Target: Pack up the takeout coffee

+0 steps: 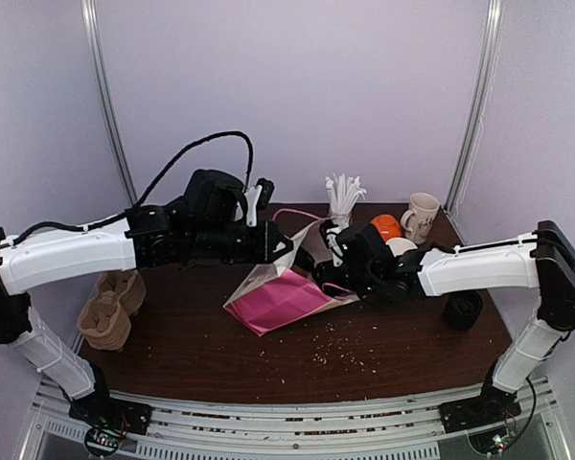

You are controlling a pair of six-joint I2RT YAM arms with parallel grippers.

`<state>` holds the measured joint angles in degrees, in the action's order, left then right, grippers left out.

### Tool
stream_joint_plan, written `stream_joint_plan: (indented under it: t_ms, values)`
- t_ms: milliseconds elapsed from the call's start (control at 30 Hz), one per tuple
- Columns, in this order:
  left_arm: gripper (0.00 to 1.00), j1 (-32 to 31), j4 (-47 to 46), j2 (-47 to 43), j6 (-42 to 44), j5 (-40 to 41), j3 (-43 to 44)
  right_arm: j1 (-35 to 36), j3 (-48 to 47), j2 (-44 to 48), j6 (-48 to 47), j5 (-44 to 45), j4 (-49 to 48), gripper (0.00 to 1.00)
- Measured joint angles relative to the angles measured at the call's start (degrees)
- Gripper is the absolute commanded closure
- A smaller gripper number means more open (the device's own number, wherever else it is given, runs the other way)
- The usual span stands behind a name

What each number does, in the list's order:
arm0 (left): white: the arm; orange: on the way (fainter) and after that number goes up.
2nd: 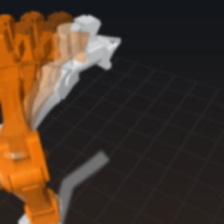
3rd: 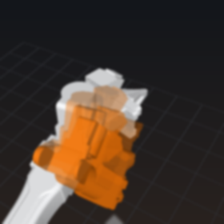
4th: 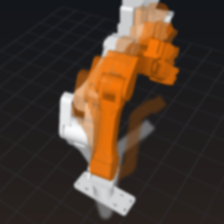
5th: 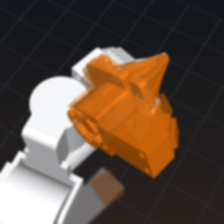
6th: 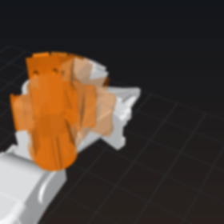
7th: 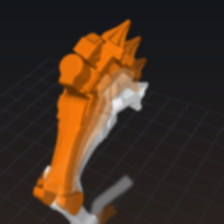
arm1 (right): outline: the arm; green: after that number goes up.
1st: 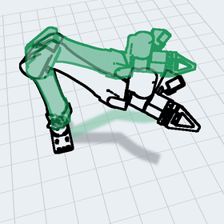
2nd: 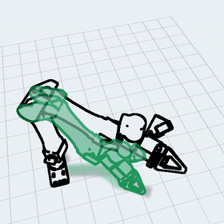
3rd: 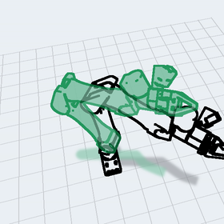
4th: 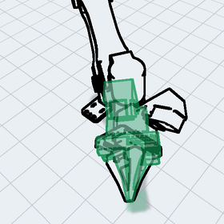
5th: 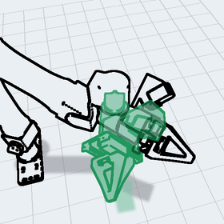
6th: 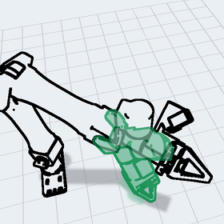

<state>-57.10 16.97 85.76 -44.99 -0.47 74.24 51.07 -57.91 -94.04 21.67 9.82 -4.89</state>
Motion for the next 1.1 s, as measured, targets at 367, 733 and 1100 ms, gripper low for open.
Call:
stream_joint_plan:
  t_ms: [367, 733, 1100]
  values:
    - [1.00, 0.0, 1.5, -2.6, 3.0, 3.2, -2.4, 0.0, 0.8, 7.7, 0.8, 0.1, 0.4, 0.76]
    - [1.00, -0.8, 1.0, -3.7, 5.6, 4.2, -4.9, 0.0, 6.4, 13.2, 0.6, -3.0, 0.0, 0.62]
    - [1.00, -7.7, 4.5, -3.9, 12.4, 6.5, -5.6, 4.7, 15.6, 20.3, -2.1, -7.8, -1.1, 0.43]
